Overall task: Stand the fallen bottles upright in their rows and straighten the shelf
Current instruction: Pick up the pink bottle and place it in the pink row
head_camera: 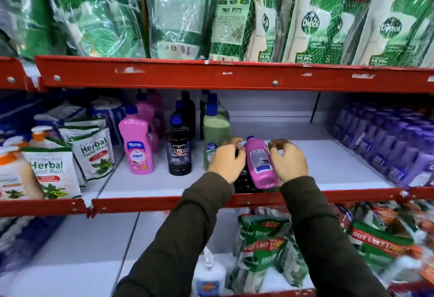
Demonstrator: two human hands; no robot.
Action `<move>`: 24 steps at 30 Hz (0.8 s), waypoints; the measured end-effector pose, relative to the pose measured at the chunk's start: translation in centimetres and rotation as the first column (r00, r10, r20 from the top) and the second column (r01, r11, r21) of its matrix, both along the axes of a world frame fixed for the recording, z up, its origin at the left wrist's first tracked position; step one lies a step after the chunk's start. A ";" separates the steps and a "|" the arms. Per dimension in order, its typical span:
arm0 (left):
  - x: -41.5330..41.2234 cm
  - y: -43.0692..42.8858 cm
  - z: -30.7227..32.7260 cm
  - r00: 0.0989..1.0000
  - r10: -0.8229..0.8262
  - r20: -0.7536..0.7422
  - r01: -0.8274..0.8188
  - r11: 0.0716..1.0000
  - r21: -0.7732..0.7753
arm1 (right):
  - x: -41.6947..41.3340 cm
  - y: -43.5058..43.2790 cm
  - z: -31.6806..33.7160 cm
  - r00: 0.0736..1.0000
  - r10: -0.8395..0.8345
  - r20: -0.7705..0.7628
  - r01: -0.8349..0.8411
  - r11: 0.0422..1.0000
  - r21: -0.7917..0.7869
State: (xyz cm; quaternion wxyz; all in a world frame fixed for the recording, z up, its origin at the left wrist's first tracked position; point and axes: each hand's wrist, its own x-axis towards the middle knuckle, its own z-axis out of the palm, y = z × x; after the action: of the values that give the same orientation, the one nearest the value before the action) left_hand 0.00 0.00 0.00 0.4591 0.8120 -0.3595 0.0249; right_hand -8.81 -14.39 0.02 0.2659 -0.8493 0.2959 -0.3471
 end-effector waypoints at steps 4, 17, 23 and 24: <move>0.4 -2.6 -0.9 0.959 0.061 -0.278 -0.010 0.983 0.183 | 0.8 -0.9 -0.3 0.965 0.066 -0.255 -0.029 0.988 0.149; 0.2 -3.9 -2.6 0.846 0.085 -0.527 -0.180 0.975 -0.131 | 1.0 -2.6 -1.6 0.988 0.152 -0.038 -0.118 0.882 0.456; -0.6 0.8 -2.3 0.839 -0.065 -0.540 -0.201 0.885 -0.419 | 0.3 0.9 -0.9 0.940 0.253 0.229 -0.340 0.759 0.556; -0.5 2.1 -2.0 0.844 -0.073 -0.531 -0.198 0.878 -0.436 | 0.4 1.8 -0.8 0.928 0.271 0.254 -0.369 0.753 0.545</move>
State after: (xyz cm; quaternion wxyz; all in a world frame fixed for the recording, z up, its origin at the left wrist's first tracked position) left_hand -0.51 2.06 -2.04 0.7238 0.6606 -0.1732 -0.0986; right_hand -8.37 -12.57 -0.76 0.5915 -0.7339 0.2154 -0.2552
